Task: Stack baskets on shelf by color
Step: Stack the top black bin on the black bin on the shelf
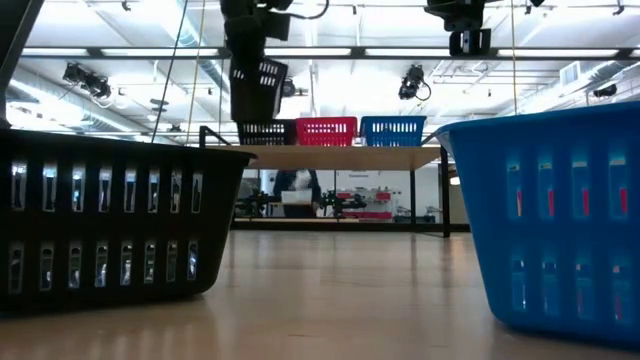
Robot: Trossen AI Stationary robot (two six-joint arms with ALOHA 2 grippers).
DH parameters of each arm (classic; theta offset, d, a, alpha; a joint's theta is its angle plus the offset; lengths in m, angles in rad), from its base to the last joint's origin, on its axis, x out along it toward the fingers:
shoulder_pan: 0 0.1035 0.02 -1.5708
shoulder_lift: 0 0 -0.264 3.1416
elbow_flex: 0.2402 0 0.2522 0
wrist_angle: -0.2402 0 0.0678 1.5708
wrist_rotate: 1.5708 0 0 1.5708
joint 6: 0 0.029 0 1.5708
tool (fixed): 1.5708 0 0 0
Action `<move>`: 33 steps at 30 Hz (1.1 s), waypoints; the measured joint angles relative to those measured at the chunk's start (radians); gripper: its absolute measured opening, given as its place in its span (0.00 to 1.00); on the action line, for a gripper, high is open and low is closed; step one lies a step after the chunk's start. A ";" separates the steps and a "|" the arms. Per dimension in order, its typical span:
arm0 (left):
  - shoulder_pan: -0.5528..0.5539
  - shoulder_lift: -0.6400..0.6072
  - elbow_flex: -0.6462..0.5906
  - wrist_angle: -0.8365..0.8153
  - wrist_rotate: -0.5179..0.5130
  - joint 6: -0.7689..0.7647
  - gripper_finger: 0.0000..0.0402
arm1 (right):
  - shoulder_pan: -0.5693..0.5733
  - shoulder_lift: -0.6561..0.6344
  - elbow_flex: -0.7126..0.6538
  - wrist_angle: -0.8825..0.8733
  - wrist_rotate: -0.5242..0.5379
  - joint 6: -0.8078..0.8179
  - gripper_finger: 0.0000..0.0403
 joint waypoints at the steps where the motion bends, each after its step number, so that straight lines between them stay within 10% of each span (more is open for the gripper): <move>1: 0.000 0.000 0.006 0.005 0.000 0.009 0.07 | 0.000 0.000 0.000 0.000 0.000 0.000 0.53; 33: 0.017 0.000 -0.177 0.197 0.086 0.241 0.33 | 0.000 0.000 0.000 -0.001 0.050 0.010 0.53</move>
